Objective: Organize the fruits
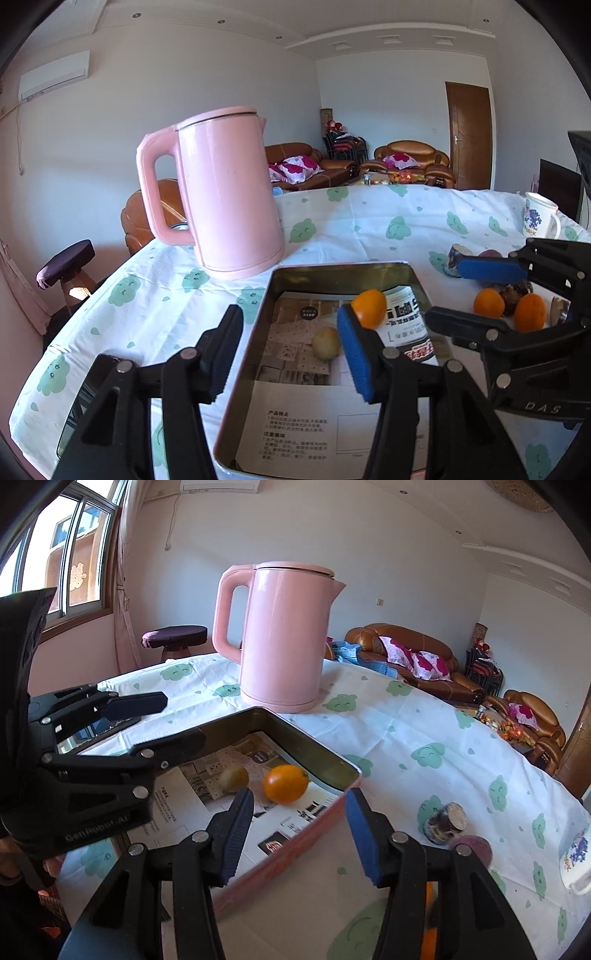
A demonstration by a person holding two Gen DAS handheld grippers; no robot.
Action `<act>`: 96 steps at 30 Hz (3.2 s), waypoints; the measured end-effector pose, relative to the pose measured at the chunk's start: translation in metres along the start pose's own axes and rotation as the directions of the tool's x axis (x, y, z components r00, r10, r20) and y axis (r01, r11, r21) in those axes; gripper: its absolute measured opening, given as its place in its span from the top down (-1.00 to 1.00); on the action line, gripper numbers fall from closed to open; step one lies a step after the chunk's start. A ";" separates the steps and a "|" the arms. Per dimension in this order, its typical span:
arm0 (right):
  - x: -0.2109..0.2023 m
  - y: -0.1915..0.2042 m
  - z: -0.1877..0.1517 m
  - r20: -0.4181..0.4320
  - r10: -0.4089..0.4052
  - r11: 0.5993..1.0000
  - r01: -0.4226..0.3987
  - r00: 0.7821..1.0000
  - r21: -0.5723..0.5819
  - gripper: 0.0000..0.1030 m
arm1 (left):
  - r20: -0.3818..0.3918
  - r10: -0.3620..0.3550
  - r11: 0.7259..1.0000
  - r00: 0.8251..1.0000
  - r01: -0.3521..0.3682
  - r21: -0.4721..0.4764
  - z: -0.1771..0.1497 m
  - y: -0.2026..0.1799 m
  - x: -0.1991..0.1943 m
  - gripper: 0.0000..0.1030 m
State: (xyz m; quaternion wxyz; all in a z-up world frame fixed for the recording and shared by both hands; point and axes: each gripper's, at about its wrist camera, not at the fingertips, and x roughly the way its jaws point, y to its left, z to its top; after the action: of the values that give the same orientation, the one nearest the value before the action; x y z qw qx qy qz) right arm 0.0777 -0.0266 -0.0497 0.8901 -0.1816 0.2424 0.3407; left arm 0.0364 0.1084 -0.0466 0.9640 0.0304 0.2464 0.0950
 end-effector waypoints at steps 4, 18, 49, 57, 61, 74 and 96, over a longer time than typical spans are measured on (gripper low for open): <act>-0.036 -0.026 -0.025 0.010 -0.080 0.996 0.080 0.997 0.028 -0.05 | 0.038 -0.062 0.998 0.997 0.062 0.005 0.006 -0.018 -0.017 -0.28; -0.096 -0.126 -0.107 -0.110 -0.227 0.922 0.249 0.968 0.295 -0.22 | -0.097 -0.318 0.932 0.943 0.329 0.151 0.004 -0.150 -0.009 -0.34; -0.084 -0.149 -0.133 -0.182 -0.136 0.884 0.203 0.974 0.422 0.00 | -0.306 -0.400 0.868 0.864 0.464 0.177 0.002 -0.216 0.035 -0.34; -0.089 -0.148 -0.132 -0.164 -0.166 0.884 0.220 0.972 0.412 -0.01 | -0.325 -0.419 0.853 0.848 0.490 0.178 0.001 -0.221 0.038 0.02; -0.093 -0.147 -0.132 -0.143 -0.179 0.885 0.223 0.973 0.408 0.00 | -0.307 -0.419 0.852 0.854 0.487 0.192 0.001 -0.221 0.033 0.03; -0.105 -0.140 -0.130 -0.073 -0.214 0.893 0.226 0.974 0.389 0.00 | -0.215 -0.407 0.869 0.888 0.449 0.208 0.005 -0.215 0.019 0.03; -0.122 -0.132 -0.129 0.018 -0.248 0.903 0.224 0.969 0.367 0.00 | -0.088 -0.386 0.900 0.918 0.395 0.182 0.009 -0.199 0.002 0.03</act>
State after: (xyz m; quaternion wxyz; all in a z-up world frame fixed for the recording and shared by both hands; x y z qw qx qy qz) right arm 0.0507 -0.2456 -0.0666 0.9502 -0.0314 0.2484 0.1855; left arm 0.0761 -0.0860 -0.0601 0.9493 0.0726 0.2795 -0.1240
